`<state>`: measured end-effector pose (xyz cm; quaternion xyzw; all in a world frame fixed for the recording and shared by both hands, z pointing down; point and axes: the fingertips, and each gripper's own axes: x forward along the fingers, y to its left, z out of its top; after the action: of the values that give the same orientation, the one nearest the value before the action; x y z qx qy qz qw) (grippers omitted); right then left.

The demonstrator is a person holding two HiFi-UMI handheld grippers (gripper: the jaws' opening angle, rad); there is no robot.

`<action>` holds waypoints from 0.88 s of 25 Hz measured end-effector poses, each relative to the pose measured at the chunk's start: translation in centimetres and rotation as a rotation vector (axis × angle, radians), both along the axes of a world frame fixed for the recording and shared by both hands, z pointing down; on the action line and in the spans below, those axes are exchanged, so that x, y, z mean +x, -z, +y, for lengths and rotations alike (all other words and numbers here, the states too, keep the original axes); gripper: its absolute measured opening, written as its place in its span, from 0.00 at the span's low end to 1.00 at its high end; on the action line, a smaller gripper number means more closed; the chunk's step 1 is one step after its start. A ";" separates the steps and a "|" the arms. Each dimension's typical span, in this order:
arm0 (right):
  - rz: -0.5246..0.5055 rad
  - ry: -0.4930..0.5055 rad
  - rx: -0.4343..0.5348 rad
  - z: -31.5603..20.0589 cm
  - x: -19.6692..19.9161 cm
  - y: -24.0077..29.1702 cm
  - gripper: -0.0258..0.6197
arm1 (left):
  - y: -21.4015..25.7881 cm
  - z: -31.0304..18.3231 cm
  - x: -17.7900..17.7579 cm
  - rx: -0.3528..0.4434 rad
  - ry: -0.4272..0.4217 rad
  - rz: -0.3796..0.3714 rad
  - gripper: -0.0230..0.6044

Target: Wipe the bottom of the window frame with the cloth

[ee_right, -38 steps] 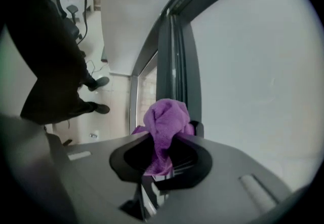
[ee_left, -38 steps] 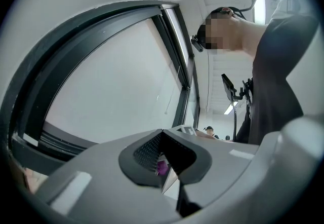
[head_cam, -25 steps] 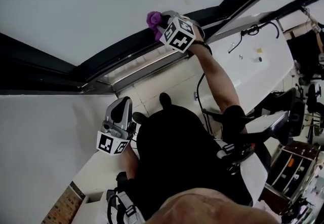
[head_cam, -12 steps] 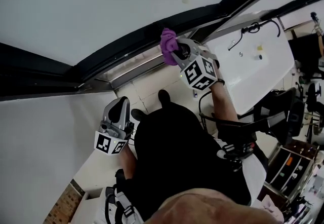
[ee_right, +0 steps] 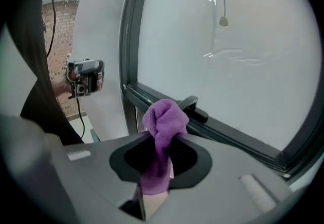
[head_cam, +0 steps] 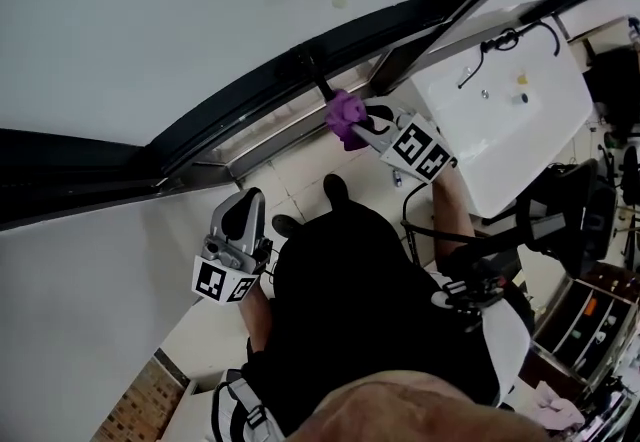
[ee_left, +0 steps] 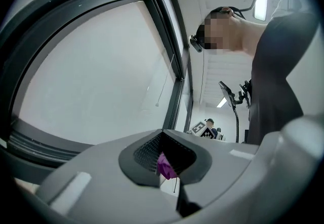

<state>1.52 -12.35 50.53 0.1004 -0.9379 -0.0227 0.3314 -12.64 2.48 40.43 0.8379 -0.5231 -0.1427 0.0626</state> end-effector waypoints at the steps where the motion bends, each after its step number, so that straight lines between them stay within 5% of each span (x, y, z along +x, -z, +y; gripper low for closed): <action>1: -0.032 0.000 -0.009 -0.4 -0.3 0.4 0.15 | 0.2 0.0 0.3 0.002 0.001 -0.002 0.04; 3: -0.147 -0.027 -0.073 -1.2 -0.7 -0.2 0.15 | 0.3 0.3 0.7 -0.002 0.006 -0.002 0.04; 7: -0.624 -0.208 -0.290 -3.9 -2.9 -2.7 0.15 | -0.3 0.5 0.7 -0.042 0.022 -0.004 0.04; 10: -0.838 -0.331 -0.339 -6.2 -5.2 -3.5 0.15 | -0.4 0.5 1.0 -0.055 0.024 -0.020 0.04; 16: -1.037 -0.371 -0.317 -9.0 -7.8 -1.6 0.15 | -0.2 -0.1 2.4 -0.067 0.010 -0.058 0.04; 22: -1.048 -0.287 -0.166 -7.9 -7.3 -1.4 0.15 | -0.6 -0.2 2.6 -0.080 0.001 -0.050 0.04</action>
<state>-5.80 -20.28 51.93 0.1987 -0.9529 0.1498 -0.1734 -10.08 2.25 41.02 0.8378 -0.5301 -0.1007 0.0828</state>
